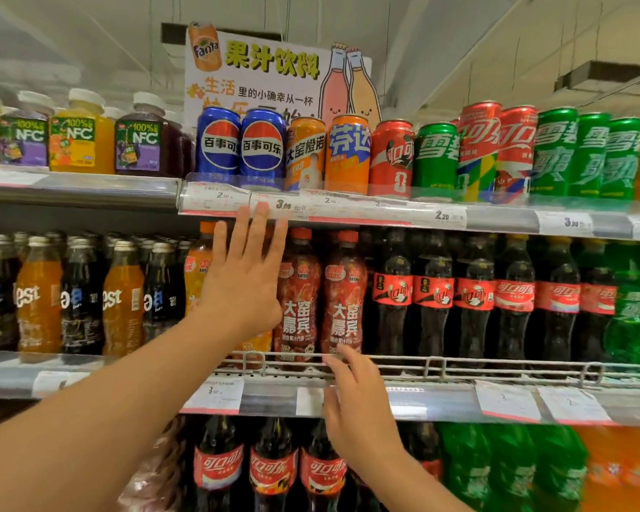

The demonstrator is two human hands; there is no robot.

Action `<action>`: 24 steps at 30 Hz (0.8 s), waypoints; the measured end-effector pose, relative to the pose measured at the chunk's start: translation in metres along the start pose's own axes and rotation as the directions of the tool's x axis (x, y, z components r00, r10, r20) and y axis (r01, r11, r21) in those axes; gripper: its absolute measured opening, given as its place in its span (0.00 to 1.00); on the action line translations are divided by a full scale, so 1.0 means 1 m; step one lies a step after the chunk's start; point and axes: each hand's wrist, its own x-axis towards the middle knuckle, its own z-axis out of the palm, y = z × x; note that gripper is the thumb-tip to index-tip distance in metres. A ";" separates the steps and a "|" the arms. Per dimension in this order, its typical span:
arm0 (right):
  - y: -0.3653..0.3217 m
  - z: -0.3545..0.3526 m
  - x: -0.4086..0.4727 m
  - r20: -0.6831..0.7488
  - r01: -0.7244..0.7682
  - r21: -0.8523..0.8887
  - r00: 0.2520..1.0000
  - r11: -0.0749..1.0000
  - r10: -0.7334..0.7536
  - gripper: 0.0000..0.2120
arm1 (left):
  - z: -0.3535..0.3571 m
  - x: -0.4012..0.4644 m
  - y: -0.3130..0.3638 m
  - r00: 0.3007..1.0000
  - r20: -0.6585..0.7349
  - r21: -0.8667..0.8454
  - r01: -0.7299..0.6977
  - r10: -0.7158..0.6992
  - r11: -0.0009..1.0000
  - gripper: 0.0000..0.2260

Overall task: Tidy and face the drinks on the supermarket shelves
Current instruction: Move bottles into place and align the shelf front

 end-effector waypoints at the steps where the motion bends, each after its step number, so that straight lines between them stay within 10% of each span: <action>1: 0.005 0.009 -0.009 0.018 0.010 -0.059 1.000 0.998 -0.009 0.21 | 0.004 -0.016 0.000 1.000 -0.026 -0.039 0.001 -0.002 0.999 0.48; 8: 0.021 0.034 -0.023 0.022 0.109 -0.283 0.994 0.953 -0.107 0.21 | 0.053 -0.171 -0.012 0.974 0.209 -0.181 0.123 -0.084 0.976 0.26; 24: 0.002 0.028 -0.029 0.036 -0.007 -0.290 0.999 0.957 0.018 0.18 | 0.056 -0.194 -0.039 0.865 0.496 -0.194 0.032 0.069 0.981 0.39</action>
